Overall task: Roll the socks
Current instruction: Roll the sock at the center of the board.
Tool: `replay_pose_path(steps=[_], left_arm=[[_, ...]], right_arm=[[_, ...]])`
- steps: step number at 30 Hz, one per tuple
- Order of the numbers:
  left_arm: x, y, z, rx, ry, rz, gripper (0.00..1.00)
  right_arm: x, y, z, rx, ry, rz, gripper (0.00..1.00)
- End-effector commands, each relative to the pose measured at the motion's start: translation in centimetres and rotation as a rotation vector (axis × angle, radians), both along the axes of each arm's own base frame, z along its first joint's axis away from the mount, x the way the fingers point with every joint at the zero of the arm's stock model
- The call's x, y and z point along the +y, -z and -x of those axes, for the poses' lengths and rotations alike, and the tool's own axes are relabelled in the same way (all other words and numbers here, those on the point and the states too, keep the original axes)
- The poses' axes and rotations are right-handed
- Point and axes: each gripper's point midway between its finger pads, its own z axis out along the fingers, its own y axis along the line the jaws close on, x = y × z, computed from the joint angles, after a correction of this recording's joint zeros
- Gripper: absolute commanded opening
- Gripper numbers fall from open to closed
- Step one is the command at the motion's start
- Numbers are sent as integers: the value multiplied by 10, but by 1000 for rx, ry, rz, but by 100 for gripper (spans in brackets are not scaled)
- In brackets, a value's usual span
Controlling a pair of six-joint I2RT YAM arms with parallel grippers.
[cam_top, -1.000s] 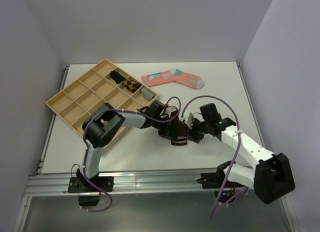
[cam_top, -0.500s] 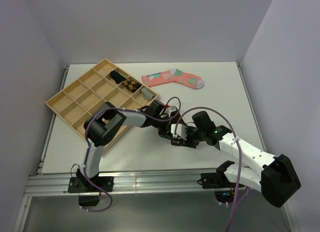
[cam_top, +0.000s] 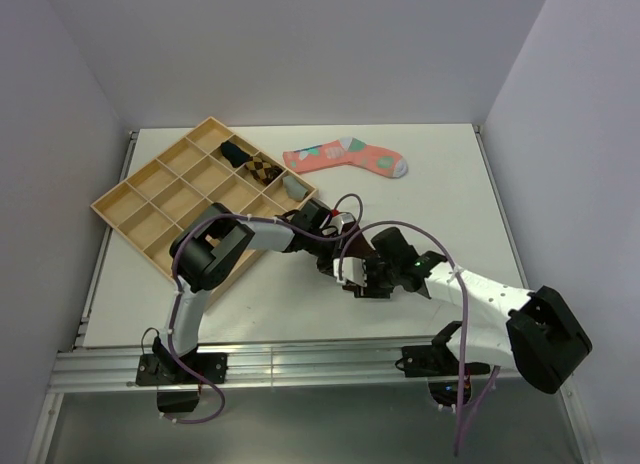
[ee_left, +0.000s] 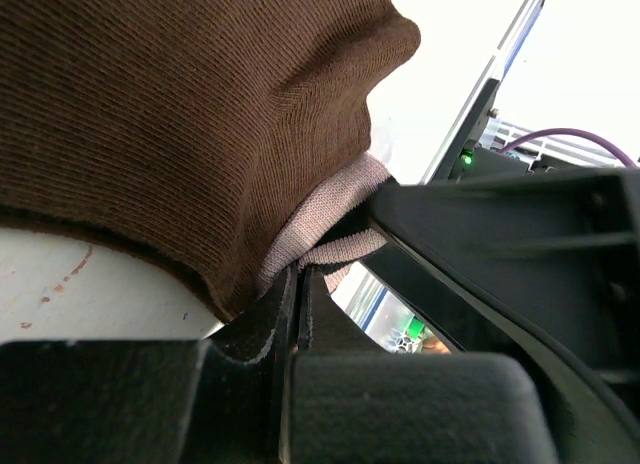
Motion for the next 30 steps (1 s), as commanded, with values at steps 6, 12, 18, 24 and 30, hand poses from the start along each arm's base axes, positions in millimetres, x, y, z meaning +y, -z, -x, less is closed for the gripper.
replay_pose_path(steps=[6, 12, 18, 24, 30], left_arm=[[24, 52, 11, 43, -8, -171, 0], [21, 49, 9, 58, -11, -152, 0], [15, 33, 1, 40, -73, -122, 0], [8, -1, -22, -27, -240, -39, 12], [12, -28, -37, -110, -373, 7, 21]], right_arm=[[0, 13, -7, -12, -9, 39, 55], [7, 11, -9, 22, 23, 14, 37], [14, 9, 0, 149, 36, -13, 5], [13, -2, -4, 327, 68, -59, 4], [9, 0, 0, 569, 89, -82, 3]])
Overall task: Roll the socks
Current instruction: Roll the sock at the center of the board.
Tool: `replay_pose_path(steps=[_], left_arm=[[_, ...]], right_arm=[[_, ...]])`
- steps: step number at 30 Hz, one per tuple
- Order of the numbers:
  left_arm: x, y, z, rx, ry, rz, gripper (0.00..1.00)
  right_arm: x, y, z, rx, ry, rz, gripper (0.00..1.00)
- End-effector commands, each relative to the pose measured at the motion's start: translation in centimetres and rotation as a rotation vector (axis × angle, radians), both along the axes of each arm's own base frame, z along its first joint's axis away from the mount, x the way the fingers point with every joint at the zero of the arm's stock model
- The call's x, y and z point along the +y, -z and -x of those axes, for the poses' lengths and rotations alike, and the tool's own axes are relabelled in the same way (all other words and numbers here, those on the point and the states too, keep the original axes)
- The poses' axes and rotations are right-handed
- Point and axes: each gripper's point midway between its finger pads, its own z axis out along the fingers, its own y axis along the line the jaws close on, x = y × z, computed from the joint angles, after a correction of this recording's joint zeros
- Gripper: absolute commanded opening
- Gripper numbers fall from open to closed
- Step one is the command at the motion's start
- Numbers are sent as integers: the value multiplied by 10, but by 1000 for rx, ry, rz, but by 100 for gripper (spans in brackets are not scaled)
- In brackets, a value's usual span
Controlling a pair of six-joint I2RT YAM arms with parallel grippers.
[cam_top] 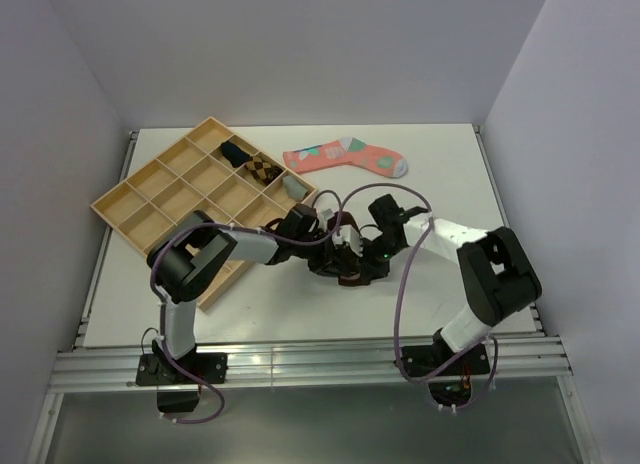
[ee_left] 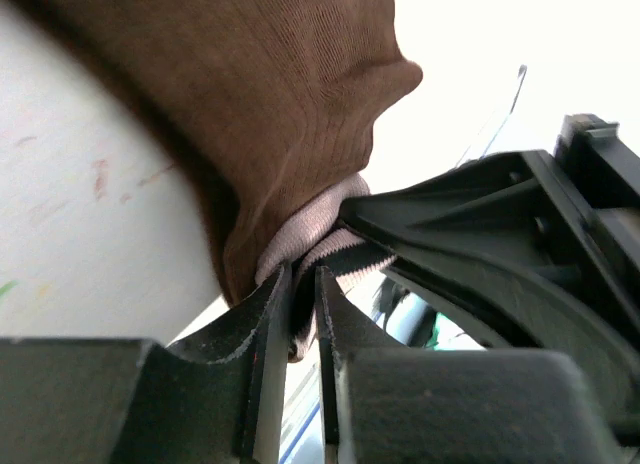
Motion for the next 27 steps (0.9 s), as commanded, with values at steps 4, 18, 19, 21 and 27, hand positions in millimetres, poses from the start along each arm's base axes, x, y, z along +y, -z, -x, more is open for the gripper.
replay_pose_path(steps=[4, 18, 19, 21, 27], left_arm=[[8, -32, -37, -193, -223, 17, 23], [23, -55, -42, -716, -226, 22, 25], [21, -58, -39, -742, -202, 49, 26], [18, -56, -34, -787, -142, 69, 30], [6, -64, -28, -894, -26, 138, 42]], right_arm=[[-1, -11, 8, 266, 49, -59, 4], [-16, 7, -14, 615, 223, 94, 3], [-17, 10, -15, 628, 232, 107, 4], [-17, 12, -20, 631, 250, 124, 4], [-20, 16, -21, 702, 281, 152, 4]])
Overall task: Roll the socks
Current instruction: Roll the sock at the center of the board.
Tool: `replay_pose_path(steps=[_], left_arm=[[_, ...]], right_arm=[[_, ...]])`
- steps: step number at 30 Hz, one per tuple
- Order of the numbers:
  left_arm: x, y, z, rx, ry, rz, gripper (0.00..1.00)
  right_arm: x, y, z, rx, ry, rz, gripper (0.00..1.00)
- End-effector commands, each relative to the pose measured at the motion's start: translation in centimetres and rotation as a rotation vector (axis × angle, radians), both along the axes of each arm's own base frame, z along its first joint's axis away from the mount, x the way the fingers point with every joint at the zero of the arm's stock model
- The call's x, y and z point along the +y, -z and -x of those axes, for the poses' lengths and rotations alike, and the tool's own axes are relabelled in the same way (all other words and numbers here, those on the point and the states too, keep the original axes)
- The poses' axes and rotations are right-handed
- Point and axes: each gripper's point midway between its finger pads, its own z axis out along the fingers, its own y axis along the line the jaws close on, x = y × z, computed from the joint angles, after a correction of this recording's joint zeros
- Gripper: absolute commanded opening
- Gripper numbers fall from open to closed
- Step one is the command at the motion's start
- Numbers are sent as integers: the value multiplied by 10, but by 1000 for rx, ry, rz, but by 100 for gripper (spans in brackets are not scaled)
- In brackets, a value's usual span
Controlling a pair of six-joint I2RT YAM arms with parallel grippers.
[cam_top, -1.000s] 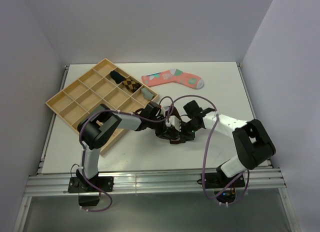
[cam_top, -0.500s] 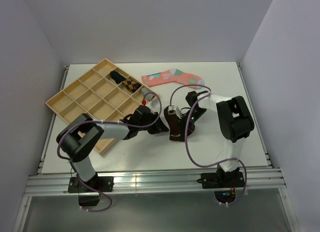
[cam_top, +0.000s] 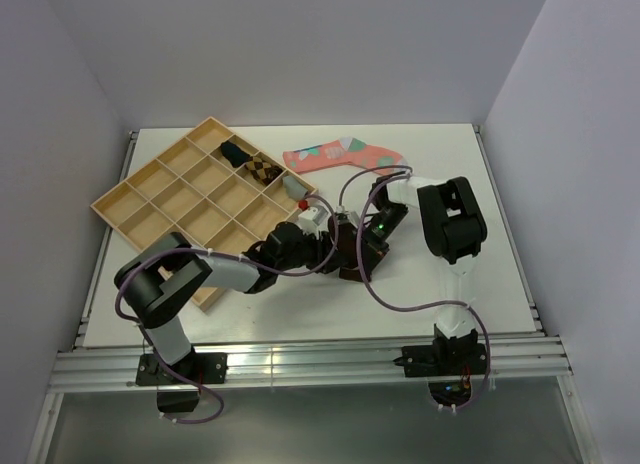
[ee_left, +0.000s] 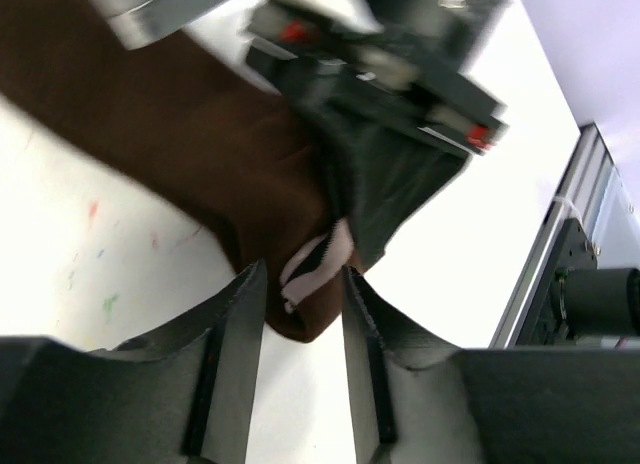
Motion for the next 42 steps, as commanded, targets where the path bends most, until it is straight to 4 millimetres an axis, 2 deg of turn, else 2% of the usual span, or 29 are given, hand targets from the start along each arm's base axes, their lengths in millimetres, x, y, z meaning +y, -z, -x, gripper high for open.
replay_pose_path(steps=[1, 3, 9, 25, 29, 30, 31, 32, 33, 34, 37, 41, 42], left_arm=[[-19, -30, -1, -177, 125, 66, 43], [-23, -21, 4, -175, 192, 26, 43], [-32, -10, 12, -176, 300, 5, 45], [-43, 29, 12, -92, 339, -24, 42], [-42, 36, 13, -52, 324, -30, 29], [-43, 37, 14, -44, 322, -31, 18], [-43, 41, 14, -26, 312, -36, 14], [-42, 45, 16, -4, 309, -50, 4], [-43, 47, 17, 5, 304, -57, 0], [-43, 51, 18, 26, 291, -70, 0], [-41, 60, 22, 75, 260, -100, 0], [-37, 64, 29, 119, 245, -124, 0], [-37, 64, 31, 124, 246, -130, 0]], right_arm=[[-16, 14, -9, -3, -11, 84, 4], [-15, 15, -11, 6, 2, 89, 4], [-17, 16, -7, 56, 8, 96, 4], [-14, 18, -11, 79, 37, 99, 4], [-13, 16, -13, 58, 49, 94, 5], [-12, 17, -15, 44, 58, 96, 6], [-11, 15, -16, 32, 61, 85, 8], [-11, 15, -14, 31, 61, 83, 14], [-9, 17, -20, 4, 78, 85, 18], [-10, 15, -19, -13, 88, 86, 23], [-7, 12, -32, -108, 130, 79, 27], [-8, 8, -42, -191, 206, 111, 27], [-6, 7, -51, -241, 217, 96, 27]])
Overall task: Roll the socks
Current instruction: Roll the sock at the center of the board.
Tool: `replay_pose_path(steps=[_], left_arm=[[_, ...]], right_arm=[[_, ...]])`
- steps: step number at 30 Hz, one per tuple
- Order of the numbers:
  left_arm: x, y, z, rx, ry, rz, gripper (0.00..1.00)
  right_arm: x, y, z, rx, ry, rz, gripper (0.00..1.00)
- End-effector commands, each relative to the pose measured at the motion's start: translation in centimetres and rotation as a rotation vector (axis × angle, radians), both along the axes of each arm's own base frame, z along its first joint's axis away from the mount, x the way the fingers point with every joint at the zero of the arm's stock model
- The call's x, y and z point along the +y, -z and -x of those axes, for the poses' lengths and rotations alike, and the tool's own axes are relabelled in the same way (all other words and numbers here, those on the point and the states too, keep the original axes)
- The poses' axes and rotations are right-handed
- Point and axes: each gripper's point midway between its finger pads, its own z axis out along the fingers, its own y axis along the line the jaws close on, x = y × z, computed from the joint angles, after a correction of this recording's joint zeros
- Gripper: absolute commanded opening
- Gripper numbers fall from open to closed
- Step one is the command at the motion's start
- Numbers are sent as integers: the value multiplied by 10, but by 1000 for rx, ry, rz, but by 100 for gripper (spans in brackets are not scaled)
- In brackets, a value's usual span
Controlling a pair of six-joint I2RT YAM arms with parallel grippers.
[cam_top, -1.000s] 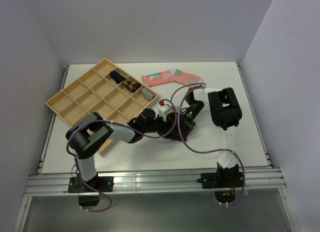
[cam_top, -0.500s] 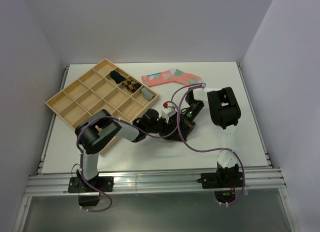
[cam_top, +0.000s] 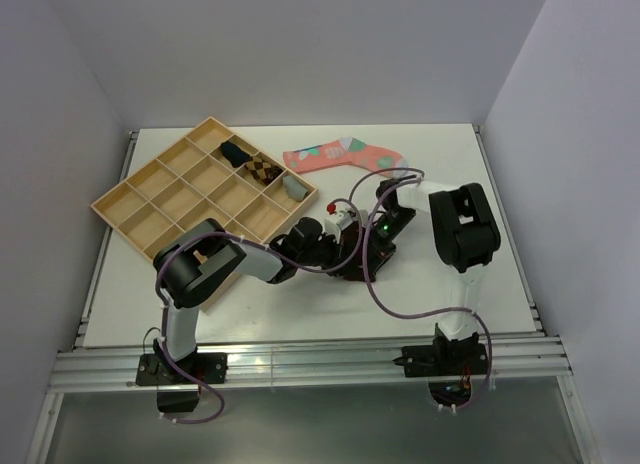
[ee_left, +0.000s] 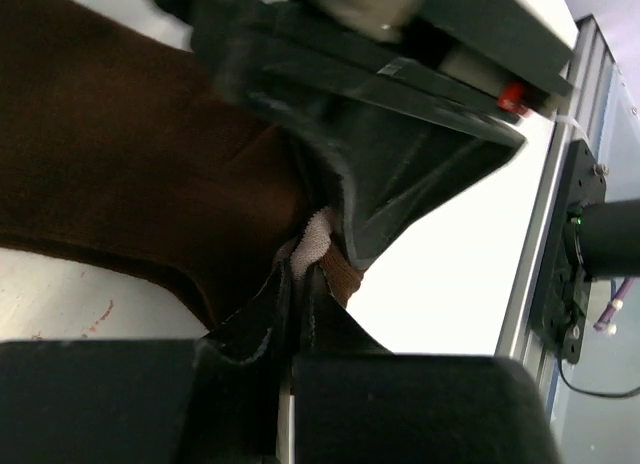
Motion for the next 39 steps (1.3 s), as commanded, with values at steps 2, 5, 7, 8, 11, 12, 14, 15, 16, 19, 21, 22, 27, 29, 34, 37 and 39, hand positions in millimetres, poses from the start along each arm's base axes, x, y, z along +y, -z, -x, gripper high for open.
replay_pose_path(steps=[2, 5, 7, 8, 11, 12, 14, 15, 16, 19, 21, 22, 27, 29, 34, 37, 39], left_arm=[[11, 32, 16, 96, -36, -145, 0], [14, 32, 17, 115, -58, -167, 0], [15, 30, 16, 125, -79, -172, 0], [16, 31, 18, 134, -79, -179, 0], [18, 33, 20, 153, -93, -199, 0], [19, 32, 21, 155, -91, -199, 0], [21, 33, 22, 171, -102, -210, 0], [20, 32, 23, 176, -99, -208, 0], [20, 31, 23, 186, -104, -209, 0], [21, 32, 25, 223, -120, -237, 0], [22, 32, 26, 237, -132, -270, 0], [22, 29, 24, 235, -141, -280, 0], [19, 18, 24, 241, -150, -306, 0], [17, 15, 26, 252, -137, -315, 0], [10, 14, 41, 321, -43, -329, 0], [8, 21, 46, 374, -12, -378, 0], [7, 24, 51, 428, 15, -393, 0]], right_arm=[[1, 1, -49, -323, 73, 16, 29], [3, -9, -56, -423, 97, -8, 37], [3, -15, -59, -471, 99, -17, 39], [2, -17, -59, -484, 98, -21, 43], [1, -24, -58, -517, 98, -33, 45], [0, -24, -61, -537, 104, -31, 45], [-6, -27, -60, -567, 113, -30, 45], [-8, -29, -62, -584, 118, -33, 45], [-11, -31, -60, -598, 124, -37, 45], [-26, -38, -63, -636, 154, -40, 45], [-37, -41, -66, -672, 171, -33, 45], [-42, -44, -65, -703, 167, -33, 45], [-61, -58, -67, -888, 146, 8, 44], [-64, -56, -60, -933, 131, 19, 46], [-56, -70, -41, -1057, 37, -66, 50], [-50, -68, -27, -1075, -47, -113, 51], [-44, -63, -14, -1061, -102, -139, 51]])
